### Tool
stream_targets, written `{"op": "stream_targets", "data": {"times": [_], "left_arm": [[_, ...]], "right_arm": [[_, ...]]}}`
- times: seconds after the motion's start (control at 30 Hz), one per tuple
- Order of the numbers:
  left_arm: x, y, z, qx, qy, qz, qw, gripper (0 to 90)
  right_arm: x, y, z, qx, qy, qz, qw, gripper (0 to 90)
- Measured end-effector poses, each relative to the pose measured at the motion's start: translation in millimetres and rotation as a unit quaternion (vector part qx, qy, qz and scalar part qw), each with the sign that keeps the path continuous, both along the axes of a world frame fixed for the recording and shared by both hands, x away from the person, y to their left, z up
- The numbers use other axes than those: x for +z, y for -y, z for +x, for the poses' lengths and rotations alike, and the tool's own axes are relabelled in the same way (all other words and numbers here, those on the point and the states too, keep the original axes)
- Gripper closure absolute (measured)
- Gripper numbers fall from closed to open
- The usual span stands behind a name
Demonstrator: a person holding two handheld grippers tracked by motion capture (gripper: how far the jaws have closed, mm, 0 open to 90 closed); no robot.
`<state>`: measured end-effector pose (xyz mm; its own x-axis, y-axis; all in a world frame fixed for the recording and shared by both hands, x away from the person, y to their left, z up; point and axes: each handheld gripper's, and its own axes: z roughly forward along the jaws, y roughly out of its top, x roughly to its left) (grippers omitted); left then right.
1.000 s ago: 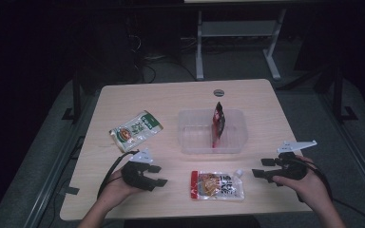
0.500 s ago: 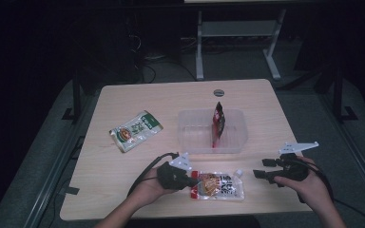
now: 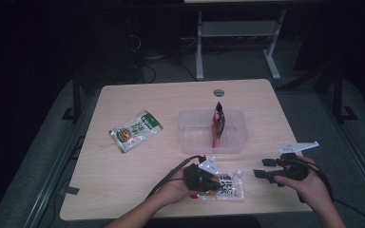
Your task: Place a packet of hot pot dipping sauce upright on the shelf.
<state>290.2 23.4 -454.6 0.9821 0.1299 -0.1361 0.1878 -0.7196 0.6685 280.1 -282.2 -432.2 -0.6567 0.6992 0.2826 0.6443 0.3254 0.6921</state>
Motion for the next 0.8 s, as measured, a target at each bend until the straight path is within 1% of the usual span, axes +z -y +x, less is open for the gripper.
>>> {"op": "stream_targets", "data": {"times": [0.17, 0.2, 0.3, 0.33, 0.37, 0.4, 0.43, 0.5, 0.57, 0.63, 0.73, 0.77, 0.8], "left_arm": [[-4.8, 1.2, 6.6, 0.023, 0.01, -0.006, 0.9997, 89.8], [-6.0, 1.0, 8.3, 0.033, 0.012, -0.008, 0.9994, 89.8], [-8.0, 0.3, 12.1, 0.049, 0.018, -0.009, 0.9986, 89.9], [-8.3, -0.2, 13.2, 0.053, 0.019, -0.009, 0.9984, 89.9], [-7.8, -1.1, 14.5, 0.058, 0.025, -0.004, 0.998, 89.9], [-7.9, -1.5, 14.8, 0.065, 0.026, -0.004, 0.9975, 89.9], [-7.3, -3.0, 16.2, 0.069, 0.03, 0.001, 0.9972, 89.9], [-7.0, -6.7, 19.1, 0.08, 0.026, 0.002, 0.9965, 89.9], [-7.1, -9.0, 19.6, 0.086, 0.013, -0.008, 0.9962, 89.9], [-5.2, -10.3, 18.8, 0.084, 0.007, -0.011, 0.9964, 89.8], [0.5, -14.4, 17.2, 0.078, 0.011, -0.006, 0.9969, 89.8], [2.5, -16.7, 16.1, 0.083, 0.007, -0.01, 0.9965, 89.8], [4.4, -19.2, 16.1, 0.082, 0.009, -0.008, 0.9965, 89.8]], "right_arm": [[-0.5, 0.9, 0.2, 0.001, 0.001, -0.002, 1.0, 33.5], [-0.6, 0.9, 0.3, 0.001, 0.001, -0.002, 1.0, 33.5], [-0.4, -0.6, -0.2, 0.001, -0.003, -0.002, 1.0, 33.6], [-0.5, -1.0, -0.2, 0.001, -0.002, -0.003, 1.0, 33.6], [-0.6, -1.4, -0.2, 0.003, -0.001, -0.003, 1.0, 33.6], [-0.8, -1.7, -0.3, 0.003, -0.002, -0.003, 1.0, 33.6], [-0.9, -1.7, -0.2, 0.005, -0.002, -0.004, 1.0, 33.7], [-1.2, -1.7, -0.1, 0.004, -0.004, -0.002, 1.0, 33.9], [-1.3, -1.6, 0.1, 0.004, -0.004, -0.003, 1.0, 33.9], [-1.5, -1.7, 0.3, 0.004, -0.006, -0.002, 1.0, 33.9], [-2.2, -2.1, 0.9, 0.006, -0.006, 0.0, 1.0, 34.0], [-2.2, -2.4, 1.0, 0.007, -0.006, 0.0, 1.0, 33.9], [-2.2, -2.9, 0.9, 0.006, -0.008, 0.002, 0.9999, 34.0]]}}
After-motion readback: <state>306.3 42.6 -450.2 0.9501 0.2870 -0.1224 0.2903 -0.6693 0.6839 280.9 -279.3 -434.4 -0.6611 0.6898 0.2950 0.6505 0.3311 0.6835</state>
